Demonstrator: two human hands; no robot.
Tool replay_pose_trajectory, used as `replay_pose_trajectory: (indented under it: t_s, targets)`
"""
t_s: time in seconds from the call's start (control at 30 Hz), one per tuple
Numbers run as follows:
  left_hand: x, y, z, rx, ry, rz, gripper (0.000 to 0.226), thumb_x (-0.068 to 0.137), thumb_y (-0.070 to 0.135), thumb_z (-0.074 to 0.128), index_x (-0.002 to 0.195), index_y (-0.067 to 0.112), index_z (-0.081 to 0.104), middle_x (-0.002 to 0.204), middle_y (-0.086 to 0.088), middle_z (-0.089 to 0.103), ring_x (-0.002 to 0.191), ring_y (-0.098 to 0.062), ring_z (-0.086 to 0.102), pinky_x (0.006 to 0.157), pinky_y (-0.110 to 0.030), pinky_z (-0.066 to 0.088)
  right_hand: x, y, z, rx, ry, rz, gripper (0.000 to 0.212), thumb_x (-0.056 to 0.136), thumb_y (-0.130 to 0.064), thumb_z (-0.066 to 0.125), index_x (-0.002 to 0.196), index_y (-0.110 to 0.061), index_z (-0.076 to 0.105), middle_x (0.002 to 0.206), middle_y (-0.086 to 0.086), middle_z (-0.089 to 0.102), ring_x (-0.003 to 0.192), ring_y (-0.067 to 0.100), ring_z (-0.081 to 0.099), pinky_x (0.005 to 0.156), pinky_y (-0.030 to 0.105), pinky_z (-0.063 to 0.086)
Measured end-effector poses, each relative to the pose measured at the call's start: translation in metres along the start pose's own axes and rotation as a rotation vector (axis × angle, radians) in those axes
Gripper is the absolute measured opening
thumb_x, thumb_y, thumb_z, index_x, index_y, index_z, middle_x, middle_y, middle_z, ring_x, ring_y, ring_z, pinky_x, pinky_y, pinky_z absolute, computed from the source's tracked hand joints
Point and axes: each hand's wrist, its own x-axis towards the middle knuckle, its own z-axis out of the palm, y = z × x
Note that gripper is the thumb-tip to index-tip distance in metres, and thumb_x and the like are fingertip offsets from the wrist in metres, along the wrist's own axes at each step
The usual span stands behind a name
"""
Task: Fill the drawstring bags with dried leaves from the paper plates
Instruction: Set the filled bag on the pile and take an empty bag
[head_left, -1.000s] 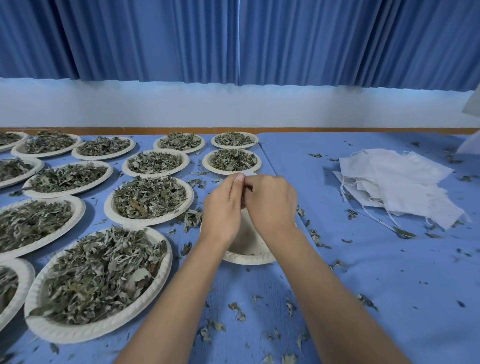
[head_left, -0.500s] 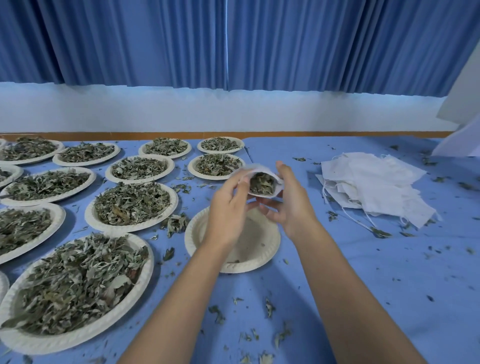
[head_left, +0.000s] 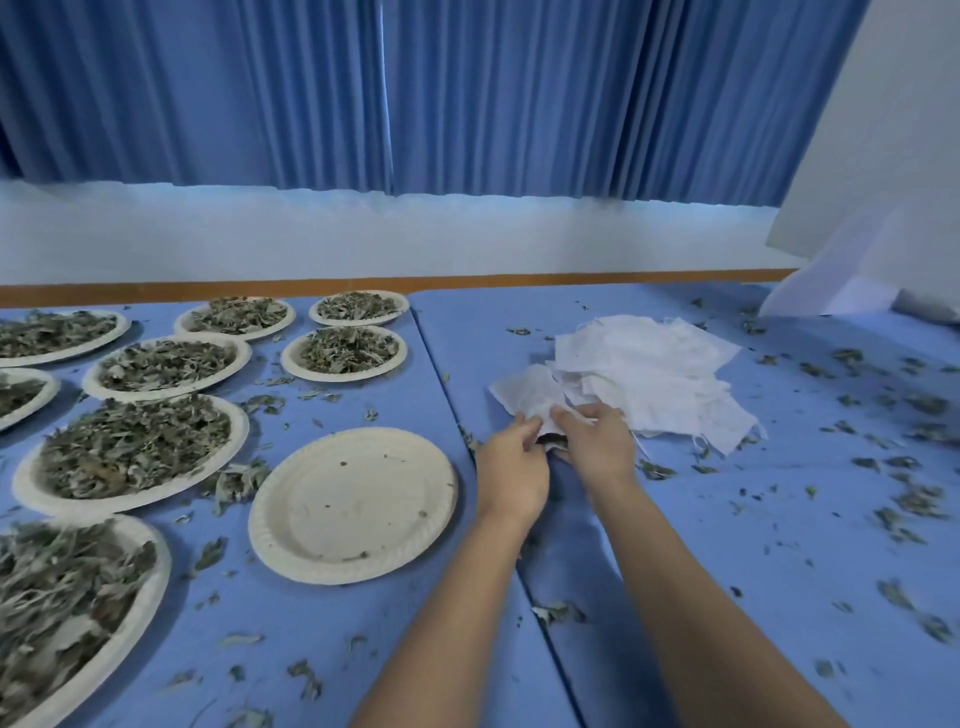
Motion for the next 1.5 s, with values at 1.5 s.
replay_pose_trajectory:
  t_s: [1.5]
  targets:
    - [0.048, 0.02, 0.001, -0.092, 0.265, 0.012, 0.035, 0.089, -0.001, 0.037, 0.098, 0.02, 0.064, 0.11, 0.006, 0.062, 0.086, -0.005, 0.053, 0.069, -0.016, 0.039, 0.06, -0.027, -0.009, -0.319, 0.39, -0.693, 0.03, 0.095, -0.001, 0.043, 0.115, -0.007, 0.064, 0.115, 0.005, 0.065, 0.107, 0.021, 0.059, 0.09, 0.017, 0.038]
